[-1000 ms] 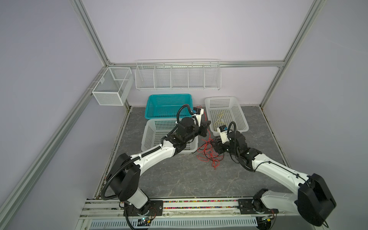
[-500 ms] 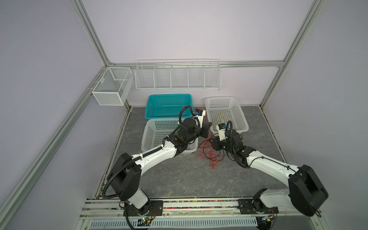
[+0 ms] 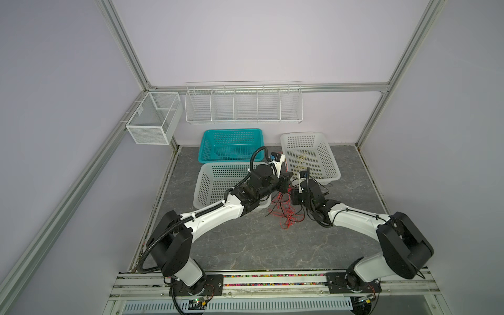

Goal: Untangle the cables

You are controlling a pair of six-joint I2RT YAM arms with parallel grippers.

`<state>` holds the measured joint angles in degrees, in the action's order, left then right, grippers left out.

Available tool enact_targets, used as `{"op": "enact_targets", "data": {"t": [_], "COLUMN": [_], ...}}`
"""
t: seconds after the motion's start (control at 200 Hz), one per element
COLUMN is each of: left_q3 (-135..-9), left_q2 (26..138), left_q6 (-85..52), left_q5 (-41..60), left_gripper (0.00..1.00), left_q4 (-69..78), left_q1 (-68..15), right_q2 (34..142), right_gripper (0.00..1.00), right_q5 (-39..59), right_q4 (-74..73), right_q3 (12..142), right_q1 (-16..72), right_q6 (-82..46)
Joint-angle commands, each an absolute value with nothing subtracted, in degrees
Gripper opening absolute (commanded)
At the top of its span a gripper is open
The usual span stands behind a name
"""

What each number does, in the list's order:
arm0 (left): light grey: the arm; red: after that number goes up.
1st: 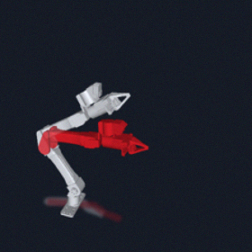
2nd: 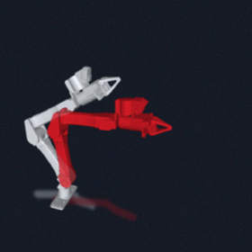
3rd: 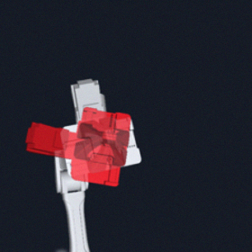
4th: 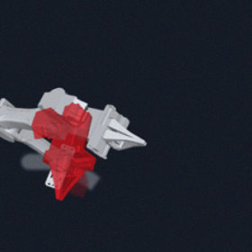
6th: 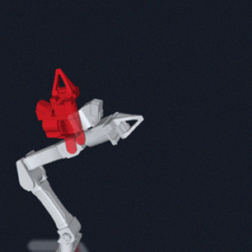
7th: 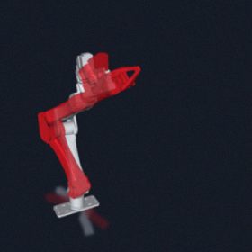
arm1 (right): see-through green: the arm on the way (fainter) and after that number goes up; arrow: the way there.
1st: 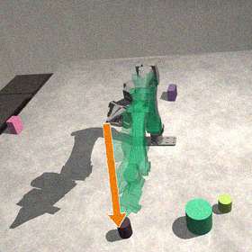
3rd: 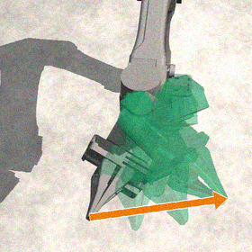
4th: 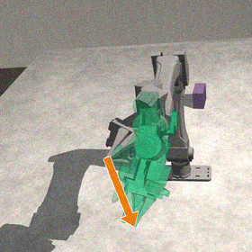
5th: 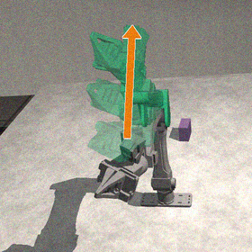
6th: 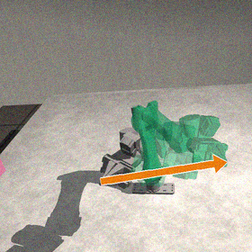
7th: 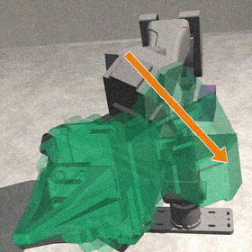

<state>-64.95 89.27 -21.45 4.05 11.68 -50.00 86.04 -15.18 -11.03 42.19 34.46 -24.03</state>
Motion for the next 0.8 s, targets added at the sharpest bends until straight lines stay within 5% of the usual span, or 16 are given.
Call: {"op": "enact_targets", "data": {"t": [0.0,0.58,0.795], "left_q3": [-65.27,-66.81,-66.66], "left_q2": [84.33,85.01,84.97], "left_q6": [-21.69,-17.24,-17.17], "left_q5": [1.28,0.74,3.92], "left_gripper": [0.0,0.0,0.0], "left_q4": [11.76,9.03,11.9], "left_q1": [-50.4,-50.44,-50.4], "right_q2": [86.18,60.03,60.52], "right_gripper": [0.31,0.32,0.33], "right_q5": [-17.93,3.78,6.66], "right_q4": [-10.16,-10.86,-10.94], "right_q3": [40.67,29.19,32.32], "right_q1": [33.06,31.28,31.25], "right_q6": [-24.63,-8.3,-12.35]}}
